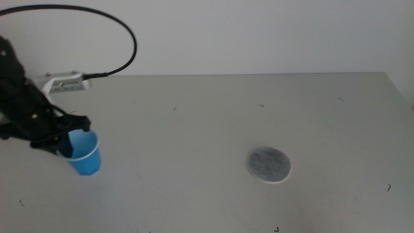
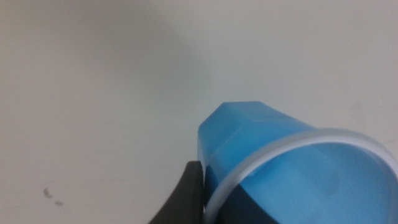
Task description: Place an empty cup on a cup mat.
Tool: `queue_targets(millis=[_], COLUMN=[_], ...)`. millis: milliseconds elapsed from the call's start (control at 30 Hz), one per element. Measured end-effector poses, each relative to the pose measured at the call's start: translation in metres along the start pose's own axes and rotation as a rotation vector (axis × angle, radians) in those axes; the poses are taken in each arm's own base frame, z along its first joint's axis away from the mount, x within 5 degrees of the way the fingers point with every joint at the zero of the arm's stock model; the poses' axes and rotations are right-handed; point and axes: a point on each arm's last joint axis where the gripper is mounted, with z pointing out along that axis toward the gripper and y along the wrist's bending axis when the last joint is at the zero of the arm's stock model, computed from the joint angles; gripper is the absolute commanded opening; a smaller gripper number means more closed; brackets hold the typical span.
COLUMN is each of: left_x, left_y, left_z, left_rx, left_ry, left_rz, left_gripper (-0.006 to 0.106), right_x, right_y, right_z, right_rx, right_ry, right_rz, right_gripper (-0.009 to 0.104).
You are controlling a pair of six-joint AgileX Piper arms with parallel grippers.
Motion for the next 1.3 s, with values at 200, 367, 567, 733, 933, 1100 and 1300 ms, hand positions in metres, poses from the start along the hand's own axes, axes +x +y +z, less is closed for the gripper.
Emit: queue_targets(millis=[200, 367, 567, 733, 933, 1100, 1300], left_x=[-0.018, -0.031, -0.038, -0.037, -0.029, -0.023, -0.021], left_y=[-0.077, -0.133, -0.200, -0.250, -0.297, -0.322, -0.331], left_z=[-0.022, -0.019, -0.004, 0.014, 0.032, 0.044, 0.060], left_rx=[0.057, 0.099, 0.129, 0.149, 0.176, 0.195, 0.207], left_ry=[-0.077, -0.075, -0.023, 0.004, 0.011, 0.012, 0.044], left_rz=[0.089, 0.131, 0.238, 0.325, 0.396, 0.434, 0.436], left_gripper=[0.000, 0.000, 0.000, 0.000, 0.000, 0.000, 0.000], right_x=[0.000, 0.000, 0.000, 0.000, 0.000, 0.000, 0.000], right_y=[0.000, 0.000, 0.000, 0.000, 0.000, 0.000, 0.000], right_z=[0.000, 0.000, 0.000, 0.000, 0.000, 0.000, 0.000], right_rx=[0.000, 0.000, 0.000, 0.000, 0.000, 0.000, 0.000], right_ry=[0.000, 0.000, 0.000, 0.000, 0.000, 0.000, 0.000], right_rz=[0.000, 0.000, 0.000, 0.000, 0.000, 0.000, 0.000], right_gripper=[0.094, 0.094, 0.094, 0.094, 0.094, 0.094, 0.094])
